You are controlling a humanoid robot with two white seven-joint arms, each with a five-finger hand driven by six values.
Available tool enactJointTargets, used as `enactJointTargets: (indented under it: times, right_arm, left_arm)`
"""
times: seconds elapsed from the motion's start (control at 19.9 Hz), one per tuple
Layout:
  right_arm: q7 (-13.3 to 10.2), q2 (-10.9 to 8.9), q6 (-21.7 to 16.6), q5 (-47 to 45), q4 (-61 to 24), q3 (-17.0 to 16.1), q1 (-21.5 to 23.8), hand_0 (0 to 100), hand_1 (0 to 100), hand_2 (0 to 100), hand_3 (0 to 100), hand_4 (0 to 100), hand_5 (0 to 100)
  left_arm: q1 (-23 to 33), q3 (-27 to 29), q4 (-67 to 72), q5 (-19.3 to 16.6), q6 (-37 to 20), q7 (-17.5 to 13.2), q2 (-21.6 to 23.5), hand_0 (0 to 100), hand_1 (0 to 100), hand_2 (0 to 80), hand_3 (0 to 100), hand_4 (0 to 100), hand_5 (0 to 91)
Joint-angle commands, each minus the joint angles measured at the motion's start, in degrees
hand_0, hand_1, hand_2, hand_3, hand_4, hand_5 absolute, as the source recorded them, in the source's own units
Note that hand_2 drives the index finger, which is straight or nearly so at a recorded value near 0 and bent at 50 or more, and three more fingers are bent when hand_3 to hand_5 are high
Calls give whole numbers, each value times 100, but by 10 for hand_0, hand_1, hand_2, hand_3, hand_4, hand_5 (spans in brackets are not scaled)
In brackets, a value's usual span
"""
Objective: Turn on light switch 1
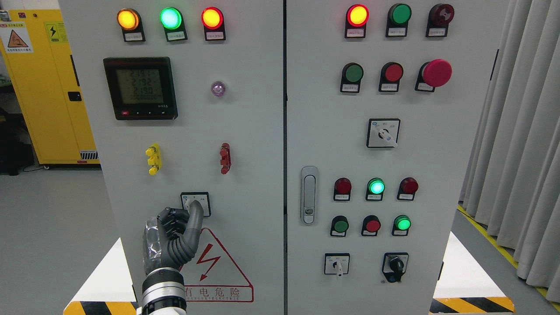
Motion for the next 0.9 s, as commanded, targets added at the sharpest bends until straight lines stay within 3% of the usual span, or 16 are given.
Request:
enactJointTargets:
  times: [0.0, 0.6, 0.65, 0.75, 0.85]
  right_arm:
    - [4, 0, 4, -167, -1, 0, 0, 0, 500, 40, 0, 0, 0]
    - [4, 0, 4, -167, -1, 0, 0, 0, 500, 40, 0, 0, 0]
    - [4, 0, 4, -167, -1, 0, 0, 0, 500, 40, 0, 0, 0]
    - [4, 0, 4, -167, -1, 0, 0, 0, 500, 40, 0, 0, 0]
    - [4, 0, 4, -167, -1, 0, 0, 0, 500, 40, 0, 0, 0]
  left_arm:
    - [-30, 2, 17, 12, 10, -12, 0, 619, 485, 636, 910, 888, 824]
    - [-22, 2, 26, 20, 10, -12, 0, 650, 485, 638, 911, 888, 821]
    - [-22, 2, 26, 20, 10, -12, 9, 573, 480, 638, 911, 887, 821]
    - [-22, 2, 17, 20, 10, -12, 0, 533, 479, 637, 911, 887, 821]
    - [-22, 2, 26, 55, 10, -12, 0, 419, 475, 638, 911, 887, 821]
